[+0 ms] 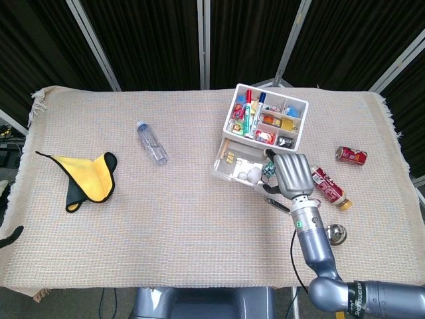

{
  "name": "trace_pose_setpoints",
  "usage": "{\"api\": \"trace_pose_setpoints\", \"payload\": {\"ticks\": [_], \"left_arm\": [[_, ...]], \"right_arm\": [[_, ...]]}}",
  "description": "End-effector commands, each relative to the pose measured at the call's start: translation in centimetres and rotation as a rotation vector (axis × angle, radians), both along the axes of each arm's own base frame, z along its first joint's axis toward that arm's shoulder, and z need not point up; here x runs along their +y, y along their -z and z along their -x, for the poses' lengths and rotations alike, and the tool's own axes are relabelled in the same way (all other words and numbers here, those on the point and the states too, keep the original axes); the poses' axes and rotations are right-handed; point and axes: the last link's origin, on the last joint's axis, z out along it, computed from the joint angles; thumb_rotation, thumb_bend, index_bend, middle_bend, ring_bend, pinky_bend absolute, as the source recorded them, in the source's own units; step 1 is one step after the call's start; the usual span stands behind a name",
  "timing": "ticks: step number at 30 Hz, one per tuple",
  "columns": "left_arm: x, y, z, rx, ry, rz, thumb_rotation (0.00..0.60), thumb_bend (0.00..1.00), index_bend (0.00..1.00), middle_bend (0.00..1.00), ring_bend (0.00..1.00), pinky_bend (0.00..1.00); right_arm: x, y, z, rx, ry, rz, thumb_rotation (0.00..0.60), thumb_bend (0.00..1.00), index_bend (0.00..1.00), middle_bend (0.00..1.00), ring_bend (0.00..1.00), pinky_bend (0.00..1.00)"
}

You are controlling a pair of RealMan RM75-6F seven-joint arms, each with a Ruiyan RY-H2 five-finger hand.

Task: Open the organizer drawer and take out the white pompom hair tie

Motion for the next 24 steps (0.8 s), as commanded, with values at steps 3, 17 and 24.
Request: {"api": "trace_pose_setpoints", "payload": {"ticks": [3, 17, 24], "left_arm": [[0.0, 0.1, -0.1, 0.006, 0.001, 0.004, 0.6, 0.24, 0.0, 0.0, 0.0, 0.0], [0.2, 0.2, 0.2, 0.001, -0.012, 0.009, 0.6, 0.24, 0.0, 0.0, 0.0, 0.0], [0.5, 0.4, 0.5, -0.001, -0.026, 0.021, 0.6, 0.24, 0.0, 0.0, 0.0, 0.0]], "right_arm": [[-1.2, 0.7, 0.1, 0.042, 0.005, -0.004, 0.6, 0.02, 0.42, 1.0, 1.0, 0.79], [-2.5, 2.8, 0.0, 0.058, -0.088, -0.096, 0.6, 0.02, 0.43, 1.0, 1.0, 0.79], [-3.0, 3.3, 0.3, 0.082, -0.109, -0.151, 0.6, 0.02, 0.44, 1.0, 1.0, 0.79]]}}
